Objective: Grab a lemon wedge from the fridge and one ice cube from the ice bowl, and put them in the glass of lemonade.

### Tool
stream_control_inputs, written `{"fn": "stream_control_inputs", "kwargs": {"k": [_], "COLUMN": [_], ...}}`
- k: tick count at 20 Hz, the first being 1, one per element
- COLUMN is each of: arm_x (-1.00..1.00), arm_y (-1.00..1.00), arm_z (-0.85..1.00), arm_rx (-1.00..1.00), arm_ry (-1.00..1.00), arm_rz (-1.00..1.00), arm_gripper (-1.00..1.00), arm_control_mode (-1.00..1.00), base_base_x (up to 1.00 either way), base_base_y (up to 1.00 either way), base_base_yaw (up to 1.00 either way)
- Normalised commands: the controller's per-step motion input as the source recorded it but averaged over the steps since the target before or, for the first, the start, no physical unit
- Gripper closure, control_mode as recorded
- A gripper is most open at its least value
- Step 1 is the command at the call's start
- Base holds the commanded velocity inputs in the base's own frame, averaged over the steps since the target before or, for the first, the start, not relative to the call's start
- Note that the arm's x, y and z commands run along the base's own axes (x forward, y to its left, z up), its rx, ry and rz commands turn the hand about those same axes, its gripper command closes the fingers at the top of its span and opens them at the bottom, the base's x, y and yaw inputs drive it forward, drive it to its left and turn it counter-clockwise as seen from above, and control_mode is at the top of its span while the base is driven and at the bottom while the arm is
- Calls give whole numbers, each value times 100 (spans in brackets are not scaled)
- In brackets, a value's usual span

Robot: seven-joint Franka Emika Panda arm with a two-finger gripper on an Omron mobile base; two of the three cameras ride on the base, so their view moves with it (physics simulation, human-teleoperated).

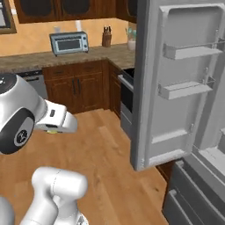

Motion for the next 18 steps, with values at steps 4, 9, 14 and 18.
{"fn": "stream_control_inputs", "kwargs": {"k": [4,9,14,18], "arm_x": [0,0,0,0], "arm_y": [0,0,0,0], "arm_z": [0,0,0,0], "arm_rx": [0,0,0,0], "arm_ry": [0,0,0,0], "arm_rz": [0,0,0,0], "arm_gripper": [100,100,100,100], "arm_control_mode": [100,100,100,100], "base_base_x": [59,100,100,99], "base_base_y": [54,73,78,68], "base_base_yaw": [40,-11,-42,-65]}}
